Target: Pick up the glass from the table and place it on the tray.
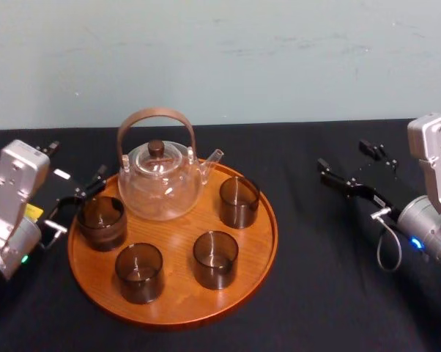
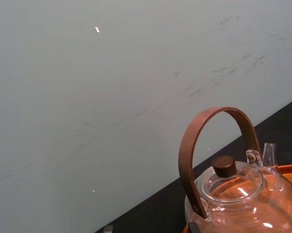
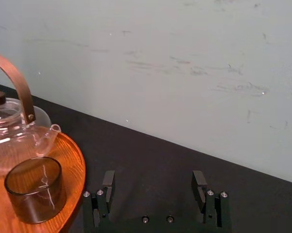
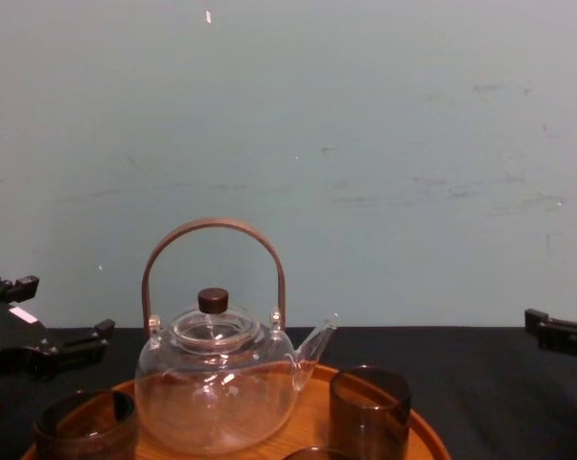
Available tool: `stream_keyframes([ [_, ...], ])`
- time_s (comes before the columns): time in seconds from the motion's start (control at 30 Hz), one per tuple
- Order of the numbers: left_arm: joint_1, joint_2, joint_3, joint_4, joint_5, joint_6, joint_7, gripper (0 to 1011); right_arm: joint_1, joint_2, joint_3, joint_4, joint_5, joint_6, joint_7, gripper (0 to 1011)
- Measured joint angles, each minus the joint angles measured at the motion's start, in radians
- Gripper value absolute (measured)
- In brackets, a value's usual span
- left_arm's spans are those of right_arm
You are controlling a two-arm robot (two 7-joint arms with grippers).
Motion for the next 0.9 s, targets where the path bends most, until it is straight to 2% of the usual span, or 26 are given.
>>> stream_keyframes([
  [0.9,0.0,0.0,0.0,0.0,0.0,0.0,0.0,1001,0.001,0.002,-0.002,-0.001,0.0,0.004,0.002,1002],
])
